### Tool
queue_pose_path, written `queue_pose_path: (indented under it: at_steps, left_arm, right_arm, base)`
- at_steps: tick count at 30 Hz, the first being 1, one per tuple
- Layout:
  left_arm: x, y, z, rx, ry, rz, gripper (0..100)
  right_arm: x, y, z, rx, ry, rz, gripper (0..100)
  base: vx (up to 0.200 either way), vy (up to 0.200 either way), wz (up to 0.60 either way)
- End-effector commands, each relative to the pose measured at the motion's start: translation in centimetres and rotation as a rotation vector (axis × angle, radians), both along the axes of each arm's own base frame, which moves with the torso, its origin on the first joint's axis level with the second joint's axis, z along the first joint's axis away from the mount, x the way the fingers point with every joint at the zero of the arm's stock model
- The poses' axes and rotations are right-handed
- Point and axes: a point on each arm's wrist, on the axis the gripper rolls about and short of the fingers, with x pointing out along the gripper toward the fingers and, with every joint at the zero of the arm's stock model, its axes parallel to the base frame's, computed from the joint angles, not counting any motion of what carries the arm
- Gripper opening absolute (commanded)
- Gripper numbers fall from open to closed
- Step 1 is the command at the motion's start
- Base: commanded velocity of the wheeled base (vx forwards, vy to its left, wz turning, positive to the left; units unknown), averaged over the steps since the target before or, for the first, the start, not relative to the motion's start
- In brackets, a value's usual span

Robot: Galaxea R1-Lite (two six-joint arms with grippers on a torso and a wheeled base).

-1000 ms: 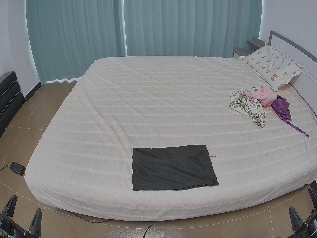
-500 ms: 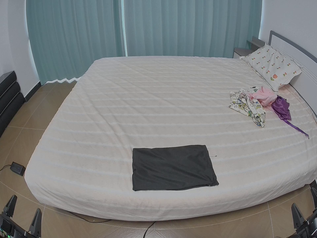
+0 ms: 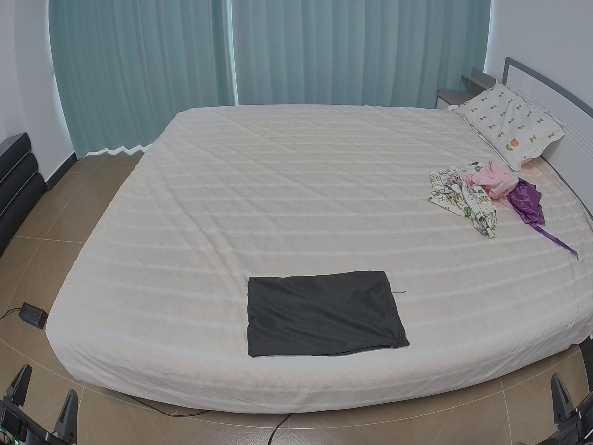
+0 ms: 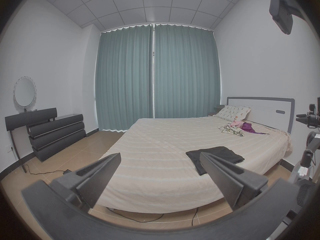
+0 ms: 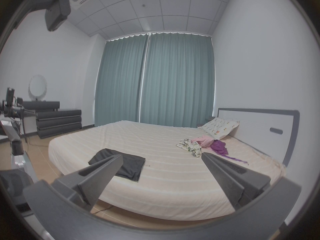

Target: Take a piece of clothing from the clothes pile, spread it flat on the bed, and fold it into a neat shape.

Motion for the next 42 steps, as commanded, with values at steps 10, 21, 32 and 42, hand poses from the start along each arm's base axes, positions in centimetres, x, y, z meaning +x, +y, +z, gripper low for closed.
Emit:
queue_pose_path:
  at_steps: [10,21,32,42]
  left_arm:
    - [0.0,0.0,-0.5,0.0,0.006,0.0,100]
    - [0.0,0.0,-0.5,0.0,0.006,0.0,100]
    - [0.0,0.0,-0.5,0.0,0.006,0.0,100]
    - [0.0,0.0,-0.5,0.0,0.006,0.0,100]
  right_arm:
    - [0.1,-0.1,-0.5,-0.071,0.0,-0.066,100]
    - [-0.2,0.2,1.0,-0.121,-0.159,0.076,100]
    - [0.0,-0.4,-0.7,0.023,0.042,-0.194,100]
    - [0.1,-0.2,-1.3,0.094,0.096,-0.078,100]
  base:
    - [0.0,0.0,0.0]
    - [0.0,0.0,0.0]
    - [0.0,0.0,0.0]
    - [0.0,0.0,0.0]
